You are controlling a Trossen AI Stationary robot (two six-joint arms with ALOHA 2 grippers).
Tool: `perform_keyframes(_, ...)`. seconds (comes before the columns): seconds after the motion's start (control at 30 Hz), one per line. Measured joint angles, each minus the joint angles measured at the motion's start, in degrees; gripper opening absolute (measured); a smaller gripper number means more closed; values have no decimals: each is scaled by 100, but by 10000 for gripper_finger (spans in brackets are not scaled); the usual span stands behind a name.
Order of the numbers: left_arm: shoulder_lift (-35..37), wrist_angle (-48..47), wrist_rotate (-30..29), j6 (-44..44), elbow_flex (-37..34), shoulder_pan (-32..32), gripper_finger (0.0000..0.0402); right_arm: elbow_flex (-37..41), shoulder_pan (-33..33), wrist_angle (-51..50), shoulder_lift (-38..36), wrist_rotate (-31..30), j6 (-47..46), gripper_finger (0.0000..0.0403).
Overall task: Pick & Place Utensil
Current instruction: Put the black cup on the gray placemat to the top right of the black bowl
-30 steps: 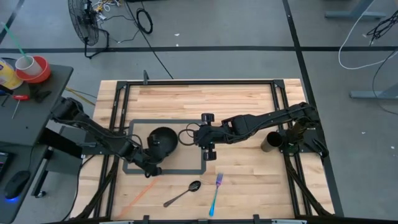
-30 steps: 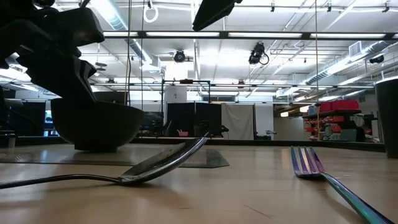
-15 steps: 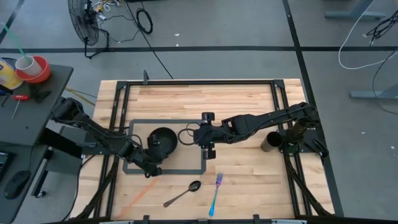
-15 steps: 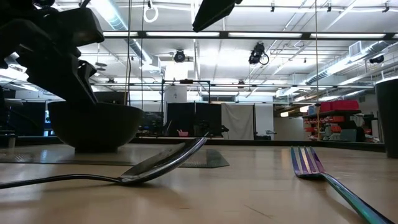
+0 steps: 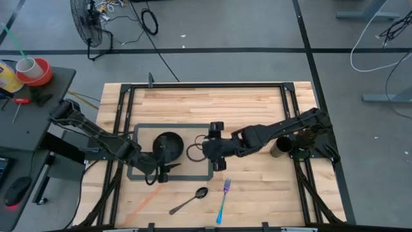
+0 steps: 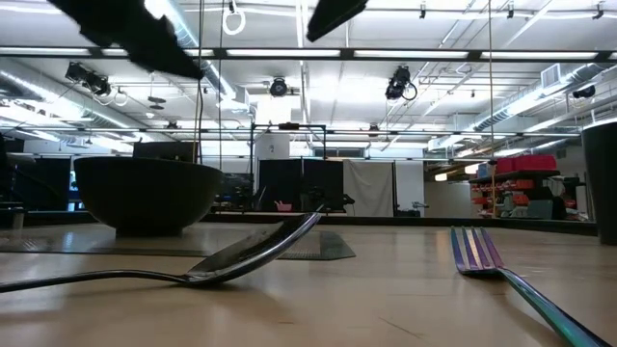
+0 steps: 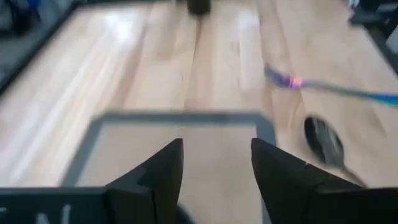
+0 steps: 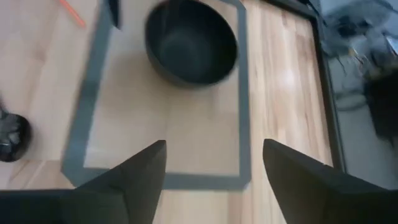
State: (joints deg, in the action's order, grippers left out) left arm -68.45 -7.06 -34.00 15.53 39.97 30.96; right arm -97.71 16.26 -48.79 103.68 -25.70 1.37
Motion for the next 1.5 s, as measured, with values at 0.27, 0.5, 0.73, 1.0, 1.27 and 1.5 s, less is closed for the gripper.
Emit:
perform_keyframes(0.27, -92, 911, 83, -763, -10, -83, 195, 0, 161, -2603, 0, -341, -2194, 334)
perform_keyframes(0.5, -92, 930, 325, -877, -9, -221, 193, 351, 152, -3821, -280, 356, -3686, 394)
perform_keyframes(0.73, -92, 852, 400, -949, -9, -354, 193, 1505, 139, -3979, -1391, 1015, -5012, 396)
perform_keyframes(1.0, -92, 899, 646, -1172, -9, -538, 193, 3126, 140, -3968, -2839, 1594, -6877, 396)
perform_keyframes(1.27, -92, 900, 697, -1170, -9, -771, 193, 3946, 139, -4029, -3324, 1781, -7520, 396)
perform_keyframes(1.5, -92, 901, 801, -1140, -9, -906, 193, 3978, 141, -3723, -3364, 2044, -7519, 396)
